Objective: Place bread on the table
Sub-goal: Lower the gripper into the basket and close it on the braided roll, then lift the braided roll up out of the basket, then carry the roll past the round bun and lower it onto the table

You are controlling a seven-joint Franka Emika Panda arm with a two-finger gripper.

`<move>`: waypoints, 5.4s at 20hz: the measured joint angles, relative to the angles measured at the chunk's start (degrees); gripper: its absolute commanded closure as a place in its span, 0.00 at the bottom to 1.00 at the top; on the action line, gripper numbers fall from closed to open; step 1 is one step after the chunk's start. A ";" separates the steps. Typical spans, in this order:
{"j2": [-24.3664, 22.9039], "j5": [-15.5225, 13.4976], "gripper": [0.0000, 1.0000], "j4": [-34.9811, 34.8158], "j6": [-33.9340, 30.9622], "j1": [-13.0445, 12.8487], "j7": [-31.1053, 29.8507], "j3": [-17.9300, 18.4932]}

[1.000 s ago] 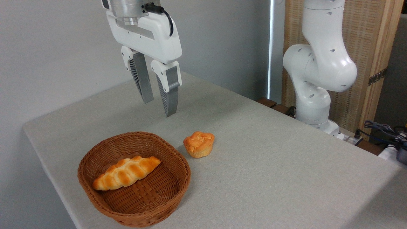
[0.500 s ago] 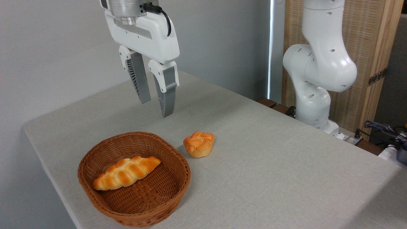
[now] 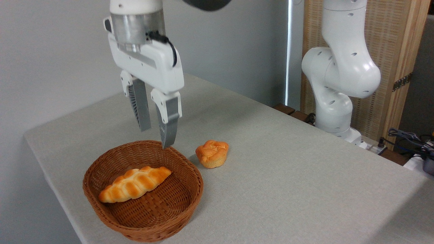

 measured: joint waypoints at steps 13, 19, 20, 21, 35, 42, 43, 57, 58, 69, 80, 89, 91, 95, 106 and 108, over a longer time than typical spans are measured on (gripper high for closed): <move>-0.52 -2.79 0.00 -14.61 18.54 -0.10 -0.10 -4.60; -0.94 -2.78 0.00 -19.49 23.54 -0.12 -0.12 -6.96; -0.94 -2.78 0.00 -20.04 24.37 -0.12 -0.12 -7.00; -0.93 -2.78 0.00 -20.62 25.27 -0.11 -0.12 -7.00; 3.78 -2.71 0.00 -23.67 37.94 -0.14 -0.11 -7.80; 4.12 -2.71 0.34 -23.68 39.21 -0.13 -0.11 -7.91; 4.15 -2.71 0.40 -23.69 39.61 -0.13 -0.11 -7.91; 4.21 -2.73 0.47 -23.69 39.94 -0.06 -0.11 -7.91; 4.21 -2.73 0.50 -23.69 39.94 -0.06 -0.11 -7.91; 4.17 -3.77 0.57 -22.97 39.69 0.04 -0.12 -7.57; 2.78 -4.79 0.57 -11.89 20.61 0.54 -0.12 -6.54; -6.32 -4.80 0.56 -13.47 10.66 0.49 2.55 -2.92; -11.51 -4.80 0.56 -16.54 7.72 0.51 6.29 -0.28; -21.87 -4.73 0.56 -24.60 3.43 0.61 14.84 4.91; -29.03 4.66 0.34 -37.85 2.06 0.72 21.16 10.52; -28.90 5.13 0.32 -38.14 2.06 0.72 21.16 10.63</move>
